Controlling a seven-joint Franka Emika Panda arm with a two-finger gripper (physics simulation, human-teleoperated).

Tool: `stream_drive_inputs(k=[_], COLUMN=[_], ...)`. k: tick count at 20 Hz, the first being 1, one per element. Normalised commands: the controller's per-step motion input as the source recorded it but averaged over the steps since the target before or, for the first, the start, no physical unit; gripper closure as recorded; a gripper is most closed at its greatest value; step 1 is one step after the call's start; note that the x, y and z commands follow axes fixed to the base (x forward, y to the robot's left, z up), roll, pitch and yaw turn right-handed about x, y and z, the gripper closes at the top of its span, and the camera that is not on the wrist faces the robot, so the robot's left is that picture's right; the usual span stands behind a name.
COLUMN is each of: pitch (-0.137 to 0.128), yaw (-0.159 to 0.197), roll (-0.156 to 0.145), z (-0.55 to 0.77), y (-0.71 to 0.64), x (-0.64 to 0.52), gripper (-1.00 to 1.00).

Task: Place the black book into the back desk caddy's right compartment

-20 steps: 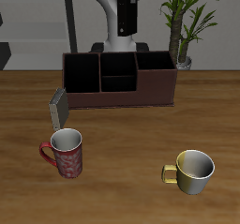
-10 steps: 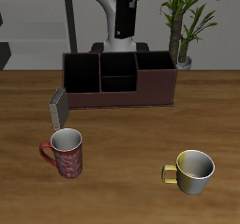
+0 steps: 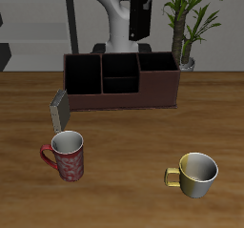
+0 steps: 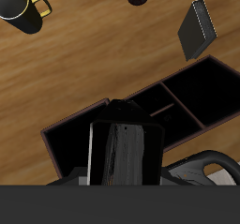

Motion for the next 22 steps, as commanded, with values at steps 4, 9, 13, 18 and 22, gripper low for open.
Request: stream_drive_inputs(k=[4,9,13,18,22], pitch=[0.065,0.016,0.011,0.012,0.003], yaw=[-0.044,-0.003,-0.020,-0.010,-0.005], roll=[0.027,0.016,0.014,0.041,0.003], z=[0.01,0.02,-0.05,-0.10,-0.10], y=[0.20,0.08,0.11,0.18,0.05], x=[-0.05,0.00,0.11,0.11,0.06], gripper=[1.00,1.00,1.00,1.00,1.00])
